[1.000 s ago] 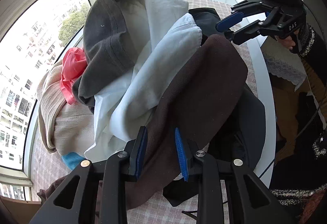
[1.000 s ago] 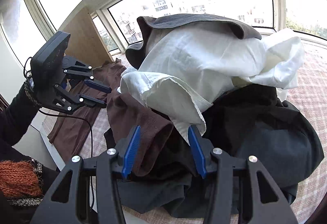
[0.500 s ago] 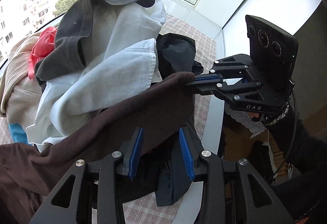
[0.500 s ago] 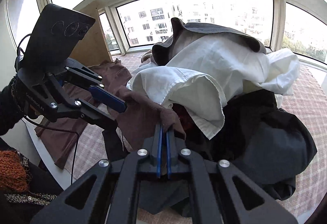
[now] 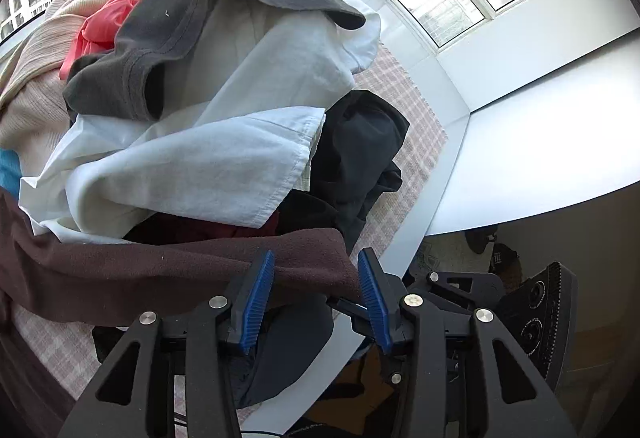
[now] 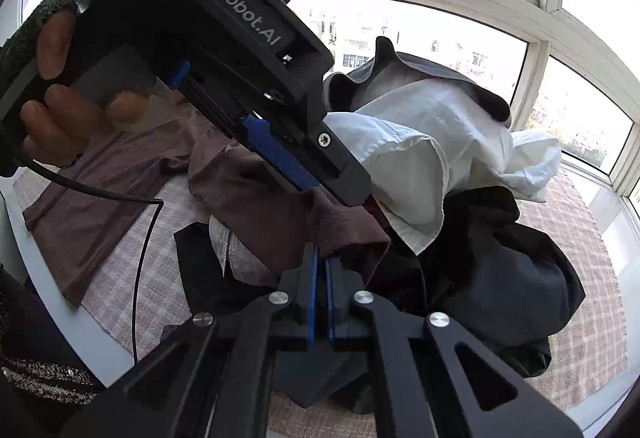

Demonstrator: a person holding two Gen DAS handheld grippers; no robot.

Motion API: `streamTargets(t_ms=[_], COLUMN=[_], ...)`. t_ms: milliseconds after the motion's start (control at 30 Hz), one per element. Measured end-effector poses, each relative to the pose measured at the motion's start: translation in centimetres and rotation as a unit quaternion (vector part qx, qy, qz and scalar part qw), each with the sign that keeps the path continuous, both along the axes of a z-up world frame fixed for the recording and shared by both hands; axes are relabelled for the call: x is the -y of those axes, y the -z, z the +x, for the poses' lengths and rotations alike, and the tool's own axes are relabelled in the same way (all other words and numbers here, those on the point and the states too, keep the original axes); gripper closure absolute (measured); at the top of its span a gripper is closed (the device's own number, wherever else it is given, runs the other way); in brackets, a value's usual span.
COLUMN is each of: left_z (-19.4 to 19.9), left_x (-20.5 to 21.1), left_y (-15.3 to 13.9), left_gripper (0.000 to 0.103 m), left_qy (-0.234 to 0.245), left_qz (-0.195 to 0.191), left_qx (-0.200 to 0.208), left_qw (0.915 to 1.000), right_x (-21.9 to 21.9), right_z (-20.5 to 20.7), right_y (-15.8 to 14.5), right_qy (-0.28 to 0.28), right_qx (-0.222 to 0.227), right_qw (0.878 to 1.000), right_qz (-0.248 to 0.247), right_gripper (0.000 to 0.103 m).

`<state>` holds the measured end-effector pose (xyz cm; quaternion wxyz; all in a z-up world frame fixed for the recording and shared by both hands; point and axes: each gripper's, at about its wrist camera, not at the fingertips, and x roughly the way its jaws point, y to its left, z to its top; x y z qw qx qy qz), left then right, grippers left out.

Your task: Fold clothes

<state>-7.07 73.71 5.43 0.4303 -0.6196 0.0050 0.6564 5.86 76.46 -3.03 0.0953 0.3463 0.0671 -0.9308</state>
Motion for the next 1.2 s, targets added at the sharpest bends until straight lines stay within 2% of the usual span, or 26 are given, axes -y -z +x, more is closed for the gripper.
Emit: streamTargets(t_ms=[67, 167, 333, 433, 567, 800, 900, 1000, 1033, 1100, 1200], left_z=[0.1, 0.1, 0.7, 0.7, 0.9, 0.2, 0.3, 0.7, 0.7, 0.6, 0.4], left_x=[-1.2, 0.1, 1.6, 1.1, 0.7, -1.3, -2.5, -3.2, -3.2, -3.2, -2.5], left_y=[1.3, 0.8, -1.1, -0.4, 0.6, 1.5, 1.9, 2.2, 2.3, 2.8, 3.3], left_gripper=[0.060, 0.060, 0.060, 0.060, 0.060, 0.059, 0.058, 0.065, 0.081, 0.098, 0.099], left_qy=[-0.011, -0.032, -0.065, -0.086, -0.110, -0.142, -0.130, -0.112, -0.111, -0.107, -0.103], left_qz=[-0.017, -0.017, -0.011, -0.005, 0.005, -0.019, -0.031, -0.040, -0.036, -0.032, -0.016], left_qx=[0.012, 0.036, 0.004, 0.022, 0.059, 0.054, 0.057, 0.040, 0.037, 0.034, 0.035], left_qw=[0.9997, 0.9987, 0.9978, 0.9960, 0.9922, 0.9882, 0.9895, 0.9921, 0.9924, 0.9931, 0.9940], right_x=[0.0, -0.6, -1.5, -1.3, -1.4, -2.0, -1.7, -1.5, -1.5, -1.5, -2.0], right_z=[-0.3, -0.8, -0.9, -1.2, -1.3, -1.0, -1.0, -0.9, -0.9, -0.8, -0.4], right_y=[0.0, 0.1, -0.3, -0.2, -0.2, -0.4, -0.4, -0.3, -0.2, 0.0, 0.1], right_qy=[0.008, 0.027, 0.033, 0.027, 0.021, 0.018, 0.017, 0.014, 0.013, 0.011, 0.007], right_qx=[-0.007, -0.014, -0.029, -0.028, -0.030, -0.030, -0.031, -0.029, -0.027, -0.023, -0.012], right_qw=[1.000, 0.999, 0.998, 0.998, 0.998, 0.999, 0.999, 0.999, 0.999, 0.999, 1.000], right_qz=[0.022, 0.042, 0.045, 0.055, 0.047, 0.032, 0.040, 0.039, 0.038, 0.036, 0.021], right_gripper=[0.099, 0.099, 0.099, 0.099, 0.099, 0.099, 0.099, 0.099, 0.099, 0.099, 0.099])
